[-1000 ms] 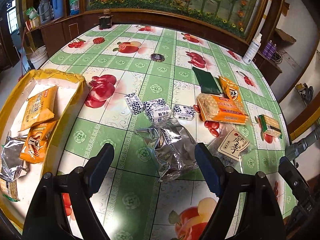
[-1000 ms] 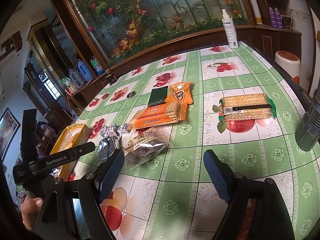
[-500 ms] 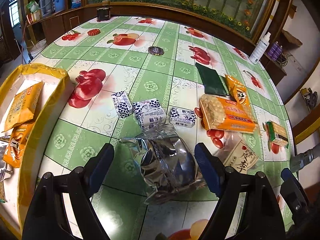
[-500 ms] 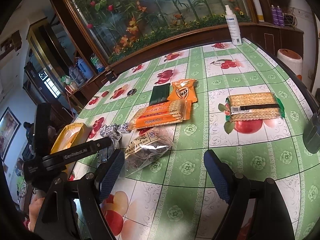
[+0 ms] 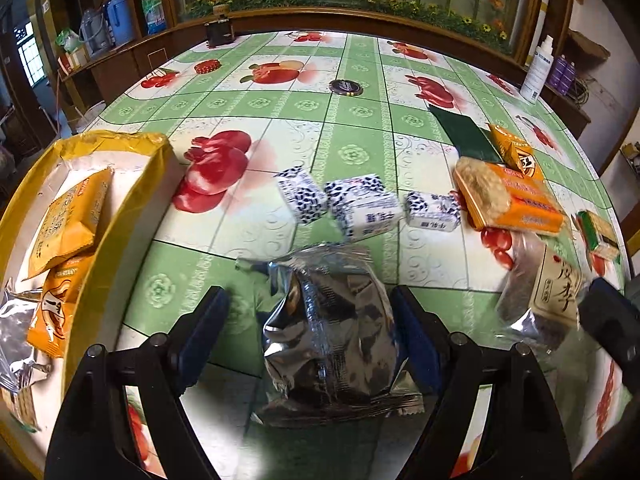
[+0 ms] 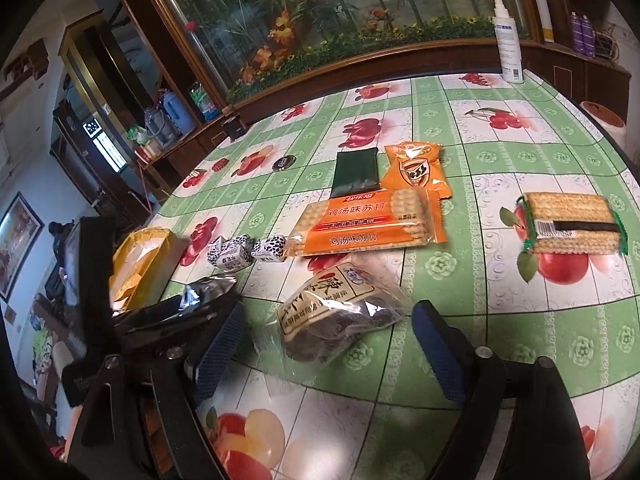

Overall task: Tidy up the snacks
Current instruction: 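Grasp the silver foil bag with the left tool while the right tool grasps the clear labelled snack bag, then carry the foil bag and clear snack bag over the yellow-rimmed tray with both tools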

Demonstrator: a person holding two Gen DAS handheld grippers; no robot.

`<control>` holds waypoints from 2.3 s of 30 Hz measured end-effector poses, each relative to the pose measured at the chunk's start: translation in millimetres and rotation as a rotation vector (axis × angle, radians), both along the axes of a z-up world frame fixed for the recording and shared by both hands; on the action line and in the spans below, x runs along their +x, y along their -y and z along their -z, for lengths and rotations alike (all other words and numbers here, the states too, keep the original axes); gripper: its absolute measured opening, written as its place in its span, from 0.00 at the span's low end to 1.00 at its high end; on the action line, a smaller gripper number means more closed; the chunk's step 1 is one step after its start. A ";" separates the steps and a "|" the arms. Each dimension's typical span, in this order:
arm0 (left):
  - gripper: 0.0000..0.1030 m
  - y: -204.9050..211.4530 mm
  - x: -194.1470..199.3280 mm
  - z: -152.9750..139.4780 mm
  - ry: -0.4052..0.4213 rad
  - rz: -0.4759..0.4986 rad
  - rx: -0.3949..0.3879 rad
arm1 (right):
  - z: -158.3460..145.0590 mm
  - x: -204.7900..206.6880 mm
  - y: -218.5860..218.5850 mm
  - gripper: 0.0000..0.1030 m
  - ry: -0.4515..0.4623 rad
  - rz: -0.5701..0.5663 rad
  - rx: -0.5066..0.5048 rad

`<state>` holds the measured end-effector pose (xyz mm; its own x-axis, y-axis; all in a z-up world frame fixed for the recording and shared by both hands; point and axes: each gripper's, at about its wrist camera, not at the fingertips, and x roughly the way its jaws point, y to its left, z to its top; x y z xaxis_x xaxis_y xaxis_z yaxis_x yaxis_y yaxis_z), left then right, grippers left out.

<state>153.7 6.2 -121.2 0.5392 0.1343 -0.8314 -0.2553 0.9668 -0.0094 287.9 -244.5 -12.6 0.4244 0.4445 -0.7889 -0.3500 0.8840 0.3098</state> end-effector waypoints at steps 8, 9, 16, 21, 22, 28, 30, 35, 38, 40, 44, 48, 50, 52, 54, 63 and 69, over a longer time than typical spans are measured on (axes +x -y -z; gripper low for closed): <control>0.81 -18.0 -6.9 0.5 -0.005 -0.001 0.001 | 20.2 15.8 -25.7 0.88 -0.030 0.010 -0.141; 0.81 -18.3 -7.1 0.7 -0.003 0.000 0.001 | 24.0 16.8 -27.4 0.88 -0.040 0.013 -0.156; 0.56 -15.9 -10.2 -2.4 0.018 0.057 -0.004 | 29.4 11.3 -34.0 0.55 -0.012 -0.009 -0.240; 0.56 -18.4 -16.6 -4.4 0.035 0.089 -0.046 | 17.5 3.7 -28.1 0.44 0.018 -0.019 -0.204; 0.56 -19.0 -19.5 -5.9 0.039 0.090 -0.048 | 14.7 1.9 -27.4 0.44 0.025 -0.020 -0.197; 0.56 -20.3 -39.3 -24.6 0.081 0.095 -0.035 | -10.4 -13.1 -22.0 0.44 0.061 -0.030 -0.116; 0.56 -20.4 -46.6 -34.7 0.100 0.093 -0.015 | -20.6 -18.0 -22.4 0.44 0.077 -0.037 -0.098; 0.56 -24.7 -67.4 -61.4 0.154 0.078 0.048 | -48.0 -31.5 -27.8 0.44 0.120 -0.062 -0.033; 0.56 -33.0 -79.4 -74.4 0.179 0.056 0.072 | -63.0 -40.7 -36.5 0.44 0.143 -0.091 -0.006; 0.56 -41.3 -86.9 -81.6 0.196 0.034 0.086 | -70.5 -46.1 -43.0 0.44 0.156 -0.112 0.012; 0.56 -57.3 -99.2 -91.3 0.218 -0.007 0.097 | -82.6 -57.8 -57.7 0.44 0.175 -0.150 0.035; 0.56 -72.9 -110.5 -97.8 0.236 -0.043 0.103 | -90.9 -68.2 -73.1 0.44 0.184 -0.187 0.057; 0.56 -80.2 -115.3 -99.2 0.240 -0.059 0.101 | -93.7 -72.5 -81.7 0.44 0.183 -0.205 0.072; 0.56 -88.2 -120.2 -100.0 0.245 -0.077 0.097 | -95.0 -75.4 -90.3 0.44 0.178 -0.224 0.089; 0.56 -96.9 -124.4 -100.4 0.249 -0.096 0.091 | -97.0 -79.9 -98.8 0.44 0.183 -0.244 0.094; 0.56 -129.5 -142.4 -100.2 0.259 -0.162 0.060 | -103.4 -94.5 -143.3 0.44 0.184 -0.332 0.128; 0.56 -144.6 -147.9 -98.9 0.262 -0.194 0.054 | -103.7 -98.6 -164.8 0.44 0.179 -0.371 0.152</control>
<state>5.8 150.8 -22.4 0.6939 0.2957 -0.6566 -0.4306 0.9012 -0.0492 189.3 -79.7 91.1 0.3379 0.6981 -0.6312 -0.6953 0.6372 0.3325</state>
